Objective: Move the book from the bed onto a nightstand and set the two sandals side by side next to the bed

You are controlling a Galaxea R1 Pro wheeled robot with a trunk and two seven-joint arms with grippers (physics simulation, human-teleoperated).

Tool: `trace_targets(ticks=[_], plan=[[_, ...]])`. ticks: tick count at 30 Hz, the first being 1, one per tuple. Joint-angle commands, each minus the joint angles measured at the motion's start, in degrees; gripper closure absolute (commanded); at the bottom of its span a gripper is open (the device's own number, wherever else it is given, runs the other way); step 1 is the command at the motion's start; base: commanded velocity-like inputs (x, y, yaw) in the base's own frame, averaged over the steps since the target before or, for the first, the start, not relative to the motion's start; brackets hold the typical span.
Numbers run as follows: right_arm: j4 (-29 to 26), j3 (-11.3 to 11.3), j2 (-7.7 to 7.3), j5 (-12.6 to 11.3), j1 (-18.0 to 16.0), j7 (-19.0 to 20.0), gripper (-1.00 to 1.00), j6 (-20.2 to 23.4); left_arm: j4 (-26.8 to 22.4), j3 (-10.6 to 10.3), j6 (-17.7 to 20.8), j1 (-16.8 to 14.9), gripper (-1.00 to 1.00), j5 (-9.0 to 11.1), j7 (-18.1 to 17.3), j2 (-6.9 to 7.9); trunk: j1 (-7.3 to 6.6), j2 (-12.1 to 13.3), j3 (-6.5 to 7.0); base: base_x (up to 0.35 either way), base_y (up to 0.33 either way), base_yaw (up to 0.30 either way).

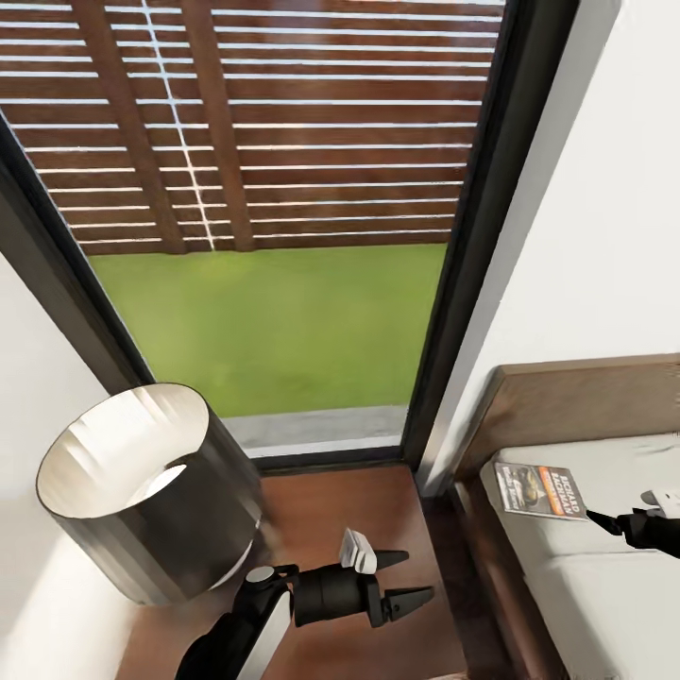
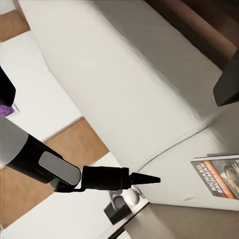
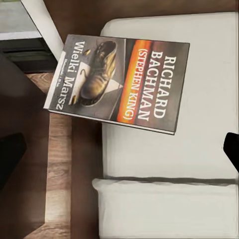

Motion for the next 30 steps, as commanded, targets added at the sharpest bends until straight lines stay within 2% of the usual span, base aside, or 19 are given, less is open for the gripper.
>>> trace_targets(ticks=[1, 23, 30], plan=[[-0.06, -0.19, 0.04, 0.40, -0.06, 0.41, -1.00, 0.31, 0.02, -0.03, 0.56, -0.03, -1.00, 0.46, -0.03, 0.01, 0.00, -0.02, -0.04, 0.000, 0.010, -0.199], [-0.12, -0.19, 0.04, 0.41, -0.06, 0.41, -1.00, 0.31, 0.02, -0.03, 0.56, -0.03, -1.00, 0.45, -0.03, 0.01, 0.00, -0.02, 0.29, 0.000, 0.001, -0.269], [-0.14, -0.19, 0.04, 0.39, -0.06, 0.41, -1.00, 0.31, 0.01, -0.03, 0.56, -0.03, -1.00, 0.45, -0.03, 0.01, 0.00, -0.02, 0.31, 0.000, 0.000, -0.039]])
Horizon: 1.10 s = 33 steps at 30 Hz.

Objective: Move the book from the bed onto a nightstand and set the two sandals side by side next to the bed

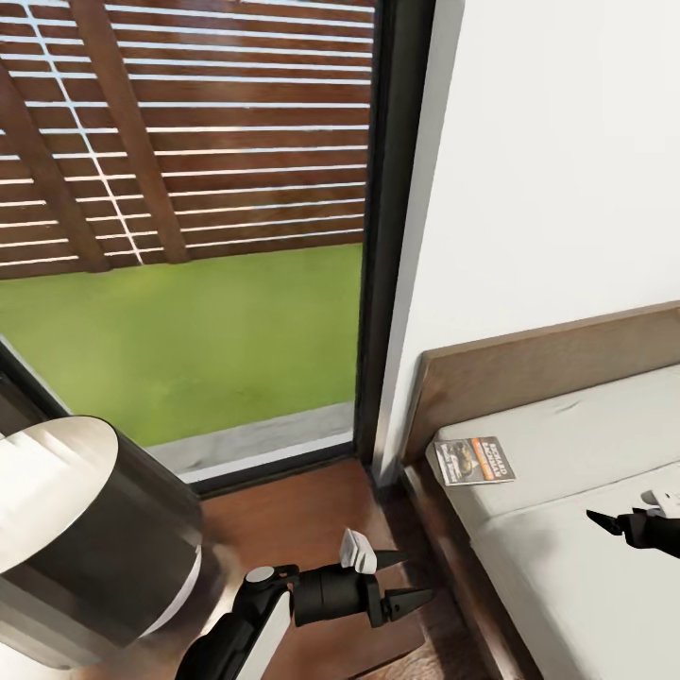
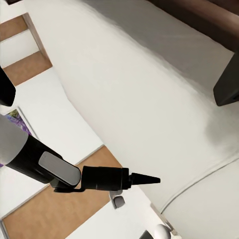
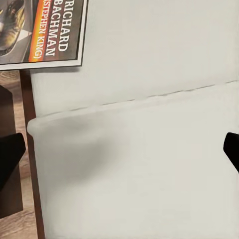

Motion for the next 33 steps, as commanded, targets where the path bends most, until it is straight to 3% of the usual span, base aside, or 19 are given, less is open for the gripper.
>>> trace_targets(ticks=[1, 7, 33], plan=[[-0.07, -0.20, 0.03, 0.37, -0.05, 0.41, -1.00, 0.30, 0.00, -0.04, 0.57, -0.03, -1.00, 0.47, -0.04, 0.01, 0.00, -0.02, -0.04, 0.000, 0.000, -0.006], [-0.07, -0.20, 0.04, 0.33, -0.05, 0.41, -1.00, 0.30, -0.01, -0.04, 0.57, -0.03, -1.00, 0.47, -0.04, 0.01, 0.00, -0.02, -0.04, 0.000, 0.000, -0.127], [-0.06, -0.20, 0.03, 0.34, -0.05, 0.41, -1.00, 0.30, -0.02, -0.04, 0.57, -0.03, -1.00, 0.47, -0.04, 0.01, 0.00, -0.02, -0.04, 0.000, 0.000, -0.276]])
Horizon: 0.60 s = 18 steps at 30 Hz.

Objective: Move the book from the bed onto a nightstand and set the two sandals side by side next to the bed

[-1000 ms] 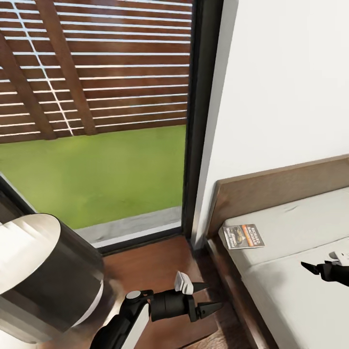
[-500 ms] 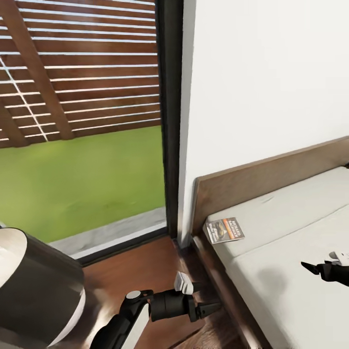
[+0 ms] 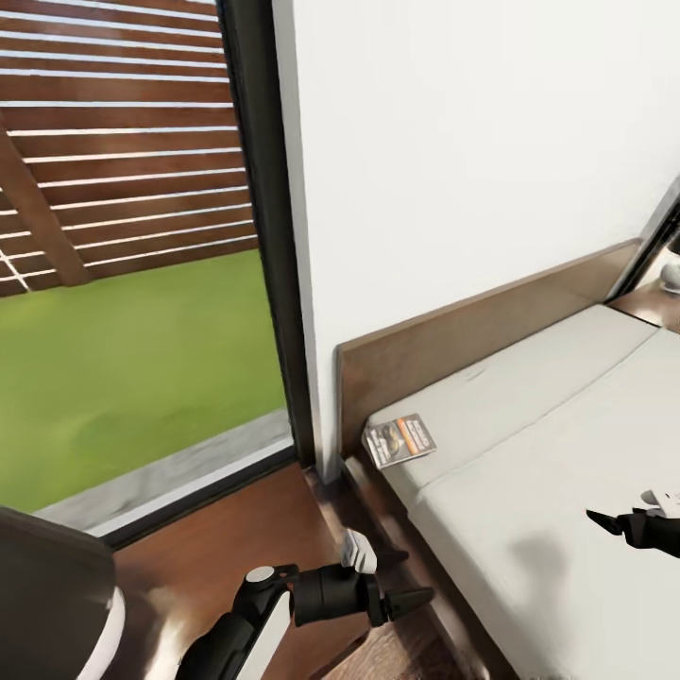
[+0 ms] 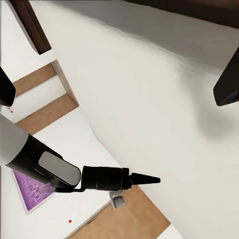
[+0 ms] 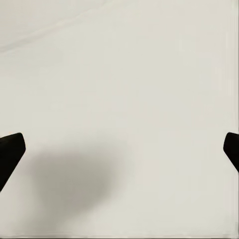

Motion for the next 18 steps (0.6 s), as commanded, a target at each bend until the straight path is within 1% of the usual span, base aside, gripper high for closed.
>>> trace_targets(ticks=[1, 3, 6, 18], plan=[[-0.06, -0.19, 0.04, 0.41, -0.06, 0.41, -1.00, 0.31, -0.01, -0.03, 0.56, -0.03, -1.00, 0.47, -0.03, 0.01, 0.00, -0.02, -0.04, 0.000, 0.000, -0.249], [-0.07, -0.19, 0.04, 0.43, -0.06, 0.41, -1.00, 0.31, -0.01, -0.03, 0.56, -0.03, -1.00, 0.47, -0.03, 0.01, 0.00, -0.02, -0.04, 0.000, 0.000, -0.220], [-0.07, -0.19, 0.04, 0.44, -0.06, 0.41, -1.00, 0.31, 0.01, -0.03, 0.56, -0.03, -1.00, 0.47, -0.03, 0.01, 0.00, -0.02, -0.04, 0.000, 0.000, -0.073], [0.01, -0.19, 0.08, 0.41, -0.06, 0.41, -1.00, 0.31, 0.00, -0.03, 0.56, -0.03, -1.00, 0.47, -0.03, 0.01, 0.00, -0.02, -0.04, 0.000, 0.000, -0.006]])
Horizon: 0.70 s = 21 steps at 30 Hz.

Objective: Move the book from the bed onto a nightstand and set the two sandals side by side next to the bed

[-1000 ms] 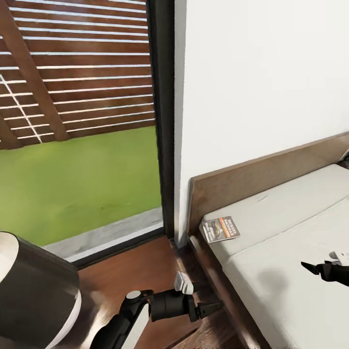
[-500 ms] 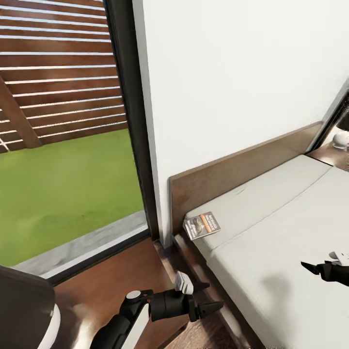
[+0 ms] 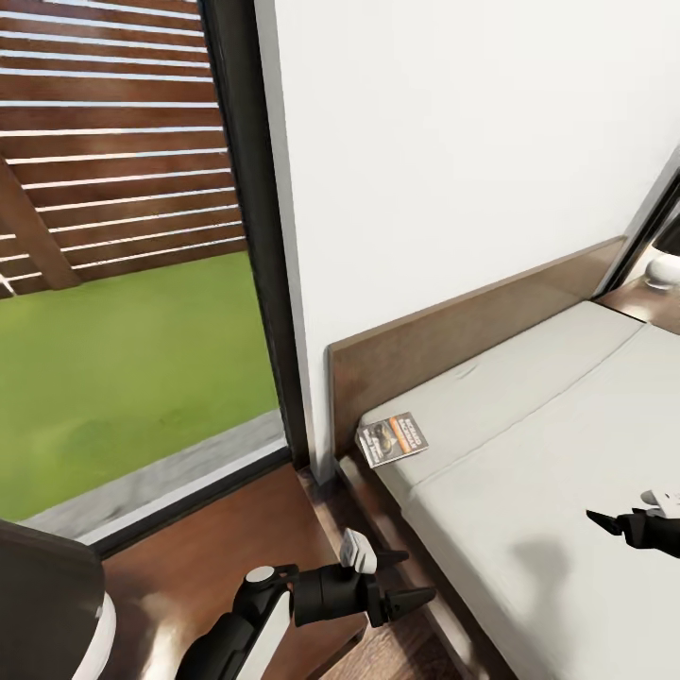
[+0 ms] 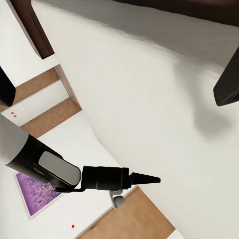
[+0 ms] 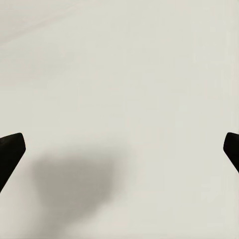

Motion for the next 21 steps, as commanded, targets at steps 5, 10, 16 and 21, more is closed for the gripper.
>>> trace_targets(ticks=[5, 10, 16, 21], plan=[[0.11, -0.55, 0.87, 1.03, 0.04, -0.37, -1.00, -0.11, -0.01, -1.34, 1.87, 1.27, -1.00, -0.81, -1.33, 0.19, 0.00, -0.02, -0.04, 0.000, 0.000, 0.000], [0.12, -0.60, 1.26, 0.73, 0.04, 0.12, -1.00, 0.37, -0.80, -2.67, 1.93, 2.88, -1.00, 0.33, -2.63, 0.19, 0.00, -0.02, -0.04, 0.000, 0.000, 0.000], [0.14, -0.62, 2.56, 0.63, 0.04, 0.23, -1.00, 0.65, -1.30, -2.08, 1.80, 4.81, -1.00, 2.25, -4.56, 1.26, 0.00, -0.02, -0.04, 0.000, 0.000, 0.000], [0.12, -0.64, 2.63, 0.61, 0.04, 0.24, -1.00, 0.70, -1.33, -2.05, 1.80, 5.50, -1.00, 3.85, -4.87, 1.40, 0.00, -0.02, -0.04, 0.000, 0.000, 0.000]])
